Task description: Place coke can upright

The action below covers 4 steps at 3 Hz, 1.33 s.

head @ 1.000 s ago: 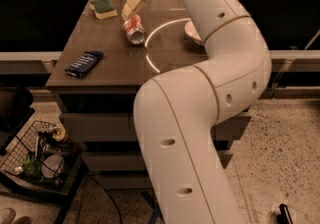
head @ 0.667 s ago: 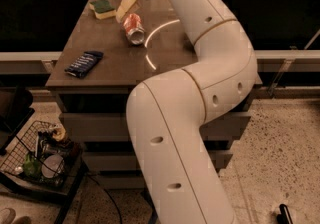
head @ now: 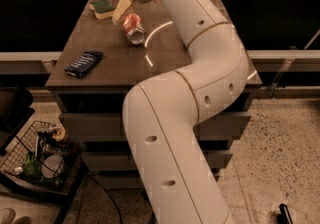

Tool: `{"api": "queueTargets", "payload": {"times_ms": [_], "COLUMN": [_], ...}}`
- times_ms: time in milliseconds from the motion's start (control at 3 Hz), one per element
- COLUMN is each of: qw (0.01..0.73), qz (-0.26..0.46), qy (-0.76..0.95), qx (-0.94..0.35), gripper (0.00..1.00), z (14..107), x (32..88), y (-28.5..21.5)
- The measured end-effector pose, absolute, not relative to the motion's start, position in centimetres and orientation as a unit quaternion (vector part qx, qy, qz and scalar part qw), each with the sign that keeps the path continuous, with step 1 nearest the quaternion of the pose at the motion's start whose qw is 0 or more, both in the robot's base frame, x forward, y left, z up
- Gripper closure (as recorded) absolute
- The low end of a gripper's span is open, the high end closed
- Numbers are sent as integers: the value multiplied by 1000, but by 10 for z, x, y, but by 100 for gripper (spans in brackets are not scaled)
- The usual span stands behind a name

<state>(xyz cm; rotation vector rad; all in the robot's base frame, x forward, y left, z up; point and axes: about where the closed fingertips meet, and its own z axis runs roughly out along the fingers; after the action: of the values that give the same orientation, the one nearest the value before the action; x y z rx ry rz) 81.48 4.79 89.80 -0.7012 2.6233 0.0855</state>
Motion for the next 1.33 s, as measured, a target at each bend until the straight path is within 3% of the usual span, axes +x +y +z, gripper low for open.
{"api": "queueTargets", "payload": {"times_ms": [667,1333], "qw": [218,171], "qz": [10,-2], "qy": [953,967], "qx": [-211,-190], "gripper": [0,0], "z": [893,866], "x": [825,814], "y": [55,50]}}
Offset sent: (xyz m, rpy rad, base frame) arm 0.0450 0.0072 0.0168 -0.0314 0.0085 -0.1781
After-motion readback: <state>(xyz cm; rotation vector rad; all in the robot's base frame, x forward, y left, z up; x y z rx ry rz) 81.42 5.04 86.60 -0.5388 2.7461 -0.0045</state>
